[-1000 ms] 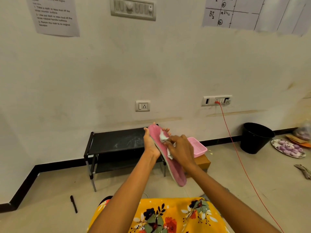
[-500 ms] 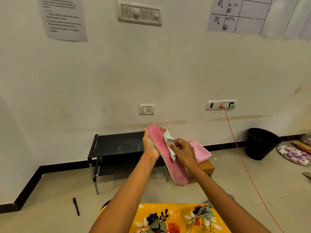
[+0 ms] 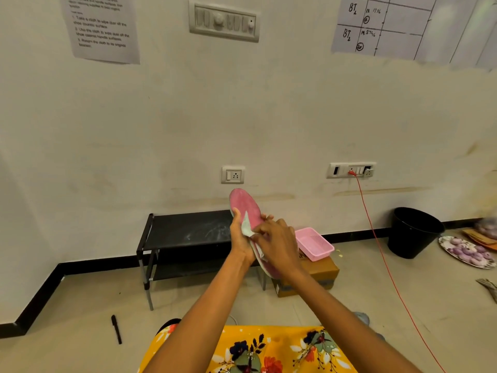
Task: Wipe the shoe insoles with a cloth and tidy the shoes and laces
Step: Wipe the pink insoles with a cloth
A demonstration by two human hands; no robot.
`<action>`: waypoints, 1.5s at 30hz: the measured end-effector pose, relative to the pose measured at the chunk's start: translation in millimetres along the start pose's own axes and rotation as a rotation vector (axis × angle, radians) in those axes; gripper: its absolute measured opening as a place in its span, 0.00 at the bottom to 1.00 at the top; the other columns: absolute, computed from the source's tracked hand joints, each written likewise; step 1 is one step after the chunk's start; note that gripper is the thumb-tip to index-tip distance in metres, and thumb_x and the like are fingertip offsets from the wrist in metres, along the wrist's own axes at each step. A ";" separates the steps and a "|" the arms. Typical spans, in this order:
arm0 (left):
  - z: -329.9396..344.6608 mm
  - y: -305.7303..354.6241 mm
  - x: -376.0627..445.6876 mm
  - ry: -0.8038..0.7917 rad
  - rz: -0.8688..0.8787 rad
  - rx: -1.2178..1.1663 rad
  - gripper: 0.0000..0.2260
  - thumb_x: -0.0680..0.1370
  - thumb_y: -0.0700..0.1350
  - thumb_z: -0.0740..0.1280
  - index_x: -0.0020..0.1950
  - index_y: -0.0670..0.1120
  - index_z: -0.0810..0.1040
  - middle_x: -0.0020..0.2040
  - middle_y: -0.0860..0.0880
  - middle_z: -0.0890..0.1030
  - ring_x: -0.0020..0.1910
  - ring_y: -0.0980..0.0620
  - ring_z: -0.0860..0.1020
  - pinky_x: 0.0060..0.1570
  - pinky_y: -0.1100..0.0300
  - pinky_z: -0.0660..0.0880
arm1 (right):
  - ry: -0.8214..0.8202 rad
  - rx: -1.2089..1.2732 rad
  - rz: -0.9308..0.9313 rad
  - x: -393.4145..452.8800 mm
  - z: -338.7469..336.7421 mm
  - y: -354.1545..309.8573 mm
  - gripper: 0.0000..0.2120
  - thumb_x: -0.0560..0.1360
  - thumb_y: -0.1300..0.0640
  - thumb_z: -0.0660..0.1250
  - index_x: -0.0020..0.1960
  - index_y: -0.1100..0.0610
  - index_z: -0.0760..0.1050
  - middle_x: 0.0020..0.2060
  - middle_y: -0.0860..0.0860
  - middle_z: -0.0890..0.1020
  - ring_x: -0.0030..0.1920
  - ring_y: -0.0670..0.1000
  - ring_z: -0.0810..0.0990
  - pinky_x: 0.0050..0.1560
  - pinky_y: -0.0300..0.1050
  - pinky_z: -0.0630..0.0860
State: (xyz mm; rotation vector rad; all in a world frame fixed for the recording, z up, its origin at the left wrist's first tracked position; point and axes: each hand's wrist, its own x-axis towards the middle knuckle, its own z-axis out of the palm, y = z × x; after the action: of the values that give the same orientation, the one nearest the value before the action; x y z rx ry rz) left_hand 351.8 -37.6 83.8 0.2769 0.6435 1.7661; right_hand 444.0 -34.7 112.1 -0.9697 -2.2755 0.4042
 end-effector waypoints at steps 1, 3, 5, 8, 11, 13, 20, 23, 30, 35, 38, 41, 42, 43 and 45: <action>-0.8 -0.5 0.6 0.013 0.004 0.017 0.32 0.74 0.68 0.54 0.48 0.40 0.77 0.41 0.41 0.81 0.43 0.44 0.78 0.51 0.50 0.75 | 0.019 -0.084 -0.002 3.7 -1.8 5.5 0.12 0.79 0.53 0.59 0.54 0.55 0.80 0.53 0.51 0.80 0.56 0.53 0.73 0.51 0.44 0.63; 0.9 -5.6 -0.3 0.042 0.025 0.062 0.31 0.76 0.68 0.52 0.54 0.41 0.77 0.43 0.41 0.81 0.46 0.43 0.78 0.50 0.49 0.75 | 0.056 -0.201 0.074 16.7 -5.6 23.0 0.11 0.79 0.53 0.59 0.52 0.53 0.80 0.48 0.51 0.83 0.53 0.54 0.74 0.45 0.44 0.59; 8.0 -8.3 -0.8 0.045 0.037 0.070 0.32 0.76 0.67 0.51 0.56 0.41 0.77 0.45 0.40 0.81 0.47 0.42 0.78 0.53 0.48 0.74 | 0.113 -0.164 0.137 21.8 -7.5 28.4 0.11 0.79 0.53 0.60 0.53 0.52 0.81 0.48 0.51 0.83 0.51 0.53 0.74 0.45 0.44 0.58; 3.6 1.1 2.5 0.041 0.033 0.056 0.32 0.76 0.68 0.52 0.48 0.39 0.76 0.37 0.41 0.82 0.42 0.44 0.77 0.50 0.50 0.73 | 0.071 0.040 0.063 3.3 3.8 12.9 0.09 0.77 0.53 0.62 0.51 0.53 0.81 0.49 0.50 0.82 0.50 0.51 0.73 0.47 0.41 0.62; -9.3 4.3 3.5 0.053 0.015 0.008 0.32 0.75 0.68 0.54 0.47 0.38 0.75 0.36 0.41 0.82 0.43 0.44 0.77 0.51 0.50 0.73 | -0.042 -0.034 -0.026 -13.0 3.9 13.1 0.09 0.77 0.51 0.63 0.50 0.51 0.81 0.46 0.50 0.81 0.50 0.51 0.73 0.48 0.43 0.65; -10.8 -3.2 1.1 0.039 0.004 0.030 0.34 0.75 0.69 0.51 0.47 0.38 0.76 0.39 0.41 0.83 0.42 0.43 0.78 0.48 0.50 0.74 | -0.035 -0.221 -0.016 0.0 -0.3 26.2 0.11 0.78 0.52 0.61 0.55 0.51 0.79 0.48 0.51 0.83 0.52 0.52 0.74 0.49 0.46 0.64; -9.5 1.3 7.5 0.061 0.006 0.022 0.36 0.73 0.71 0.53 0.46 0.38 0.78 0.45 0.39 0.79 0.44 0.43 0.77 0.51 0.50 0.73 | -0.010 -0.061 0.015 -5.6 6.5 23.5 0.11 0.78 0.52 0.62 0.47 0.57 0.79 0.43 0.53 0.82 0.46 0.50 0.74 0.42 0.41 0.65; -19.4 3.1 7.0 0.062 0.035 0.070 0.34 0.74 0.69 0.52 0.53 0.39 0.77 0.48 0.39 0.80 0.48 0.41 0.78 0.56 0.47 0.72 | 0.013 0.214 0.098 3.8 -4.7 23.0 0.09 0.76 0.53 0.65 0.46 0.58 0.80 0.42 0.49 0.80 0.41 0.48 0.76 0.35 0.35 0.67; -1.9 -6.1 -5.9 0.057 0.016 0.159 0.27 0.78 0.63 0.54 0.58 0.42 0.77 0.44 0.42 0.83 0.45 0.45 0.80 0.50 0.51 0.77 | 0.038 0.131 -0.020 40.2 -16.1 13.6 0.10 0.77 0.62 0.63 0.56 0.61 0.79 0.52 0.57 0.81 0.50 0.55 0.80 0.48 0.36 0.72; -4.3 -2.9 1.0 0.060 0.024 0.046 0.27 0.77 0.64 0.55 0.57 0.42 0.77 0.50 0.41 0.79 0.53 0.44 0.77 0.64 0.49 0.68 | -0.072 0.254 0.006 18.6 1.3 -5.5 0.12 0.78 0.64 0.60 0.54 0.58 0.81 0.55 0.56 0.81 0.54 0.54 0.80 0.58 0.40 0.72; -20.9 5.9 10.6 0.043 0.005 0.023 0.34 0.75 0.69 0.53 0.51 0.38 0.77 0.51 0.38 0.79 0.53 0.41 0.78 0.65 0.47 0.68 | -0.161 0.358 0.034 1.9 6.4 -9.7 0.12 0.77 0.65 0.60 0.54 0.59 0.81 0.58 0.56 0.80 0.60 0.52 0.76 0.64 0.41 0.69; -29.6 14.1 11.4 0.005 -0.053 -0.036 0.36 0.74 0.70 0.52 0.50 0.36 0.73 0.46 0.38 0.80 0.48 0.39 0.82 0.54 0.46 0.76 | -0.322 0.350 -0.044 -16.8 7.2 -1.4 0.10 0.78 0.63 0.62 0.55 0.57 0.80 0.58 0.52 0.79 0.59 0.47 0.75 0.59 0.34 0.69; -30.6 14.6 10.3 -0.010 -0.075 -0.056 0.35 0.74 0.70 0.51 0.50 0.36 0.72 0.43 0.39 0.81 0.45 0.40 0.83 0.49 0.46 0.78 | -0.365 0.357 -0.068 -20.5 5.5 1.7 0.10 0.77 0.61 0.63 0.55 0.57 0.80 0.56 0.50 0.79 0.56 0.45 0.75 0.55 0.30 0.70; -31.4 13.9 9.1 -0.022 -0.092 -0.072 0.35 0.74 0.70 0.51 0.50 0.37 0.72 0.42 0.40 0.81 0.45 0.40 0.83 0.47 0.46 0.79 | -0.379 0.376 -0.077 -21.5 3.8 4.3 0.09 0.77 0.61 0.64 0.56 0.57 0.79 0.54 0.49 0.79 0.54 0.44 0.75 0.51 0.28 0.71; -32.2 9.9 6.4 -0.016 -0.089 -0.042 0.35 0.74 0.70 0.51 0.51 0.38 0.74 0.44 0.40 0.80 0.47 0.41 0.80 0.45 0.47 0.80 | -0.294 0.432 -0.053 -16.9 2.2 7.4 0.12 0.75 0.61 0.66 0.58 0.55 0.75 0.53 0.50 0.78 0.52 0.47 0.76 0.45 0.29 0.72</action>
State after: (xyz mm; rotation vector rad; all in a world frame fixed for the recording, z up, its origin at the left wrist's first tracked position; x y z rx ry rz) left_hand 325.8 -42.2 62.0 0.2303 0.5976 1.6887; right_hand 455.6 -42.1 99.6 -0.6595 -2.3184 1.0229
